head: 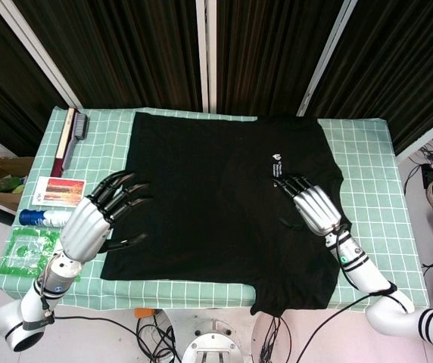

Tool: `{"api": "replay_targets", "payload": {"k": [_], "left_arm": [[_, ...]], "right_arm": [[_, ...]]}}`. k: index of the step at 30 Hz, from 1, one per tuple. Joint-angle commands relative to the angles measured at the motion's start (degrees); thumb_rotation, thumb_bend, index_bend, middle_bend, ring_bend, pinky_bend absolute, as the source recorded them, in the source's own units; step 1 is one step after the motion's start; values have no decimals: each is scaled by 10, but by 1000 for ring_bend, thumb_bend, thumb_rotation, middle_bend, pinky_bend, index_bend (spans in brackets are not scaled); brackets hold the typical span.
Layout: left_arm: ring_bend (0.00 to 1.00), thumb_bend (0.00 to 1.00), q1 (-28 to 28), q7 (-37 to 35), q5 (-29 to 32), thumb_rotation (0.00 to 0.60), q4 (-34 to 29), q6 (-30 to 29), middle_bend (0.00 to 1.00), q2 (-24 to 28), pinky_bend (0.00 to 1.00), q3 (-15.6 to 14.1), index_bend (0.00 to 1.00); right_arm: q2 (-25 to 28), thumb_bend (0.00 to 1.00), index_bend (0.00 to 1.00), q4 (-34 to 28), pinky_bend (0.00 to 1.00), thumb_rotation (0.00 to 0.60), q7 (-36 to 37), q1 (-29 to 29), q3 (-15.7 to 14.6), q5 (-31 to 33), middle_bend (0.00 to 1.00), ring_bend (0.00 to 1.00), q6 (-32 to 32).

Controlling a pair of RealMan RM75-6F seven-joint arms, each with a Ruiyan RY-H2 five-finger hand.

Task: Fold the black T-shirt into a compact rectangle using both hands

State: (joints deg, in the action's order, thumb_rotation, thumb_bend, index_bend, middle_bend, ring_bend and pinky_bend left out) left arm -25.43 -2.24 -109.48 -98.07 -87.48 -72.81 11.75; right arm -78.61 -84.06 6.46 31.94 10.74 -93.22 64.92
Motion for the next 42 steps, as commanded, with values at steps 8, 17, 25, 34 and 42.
{"api": "replay_targets", "payload": {"k": [8,17,25,34,42], "left_arm": [[83,50,25,23,54,600,18,22,178,21,161,-41,250],[85,109,101,64,103,600,66,63,178,17,160,-148,316],[99,182,109,86,106,600,119,117,193,-37,162,-189,375],[100,181,112,107,115,600,145,141,194,-64,163,-199,387],[100,189,110,110,124,600,170,156,194,-86,163,-198,397]], "right_arm": [[46,218,123,-11,213,600,-11,-53,-39,-15,251,123,83],[138,228,208,-54,243,600,-39,-188,-91,-13,289,133,234],[152,228,209,-67,243,600,-49,-210,-98,-21,286,133,254],[145,228,209,-67,243,600,-49,-209,-95,-27,277,133,244],[139,227,209,-63,243,600,-45,-212,-93,-25,273,133,241]]}}
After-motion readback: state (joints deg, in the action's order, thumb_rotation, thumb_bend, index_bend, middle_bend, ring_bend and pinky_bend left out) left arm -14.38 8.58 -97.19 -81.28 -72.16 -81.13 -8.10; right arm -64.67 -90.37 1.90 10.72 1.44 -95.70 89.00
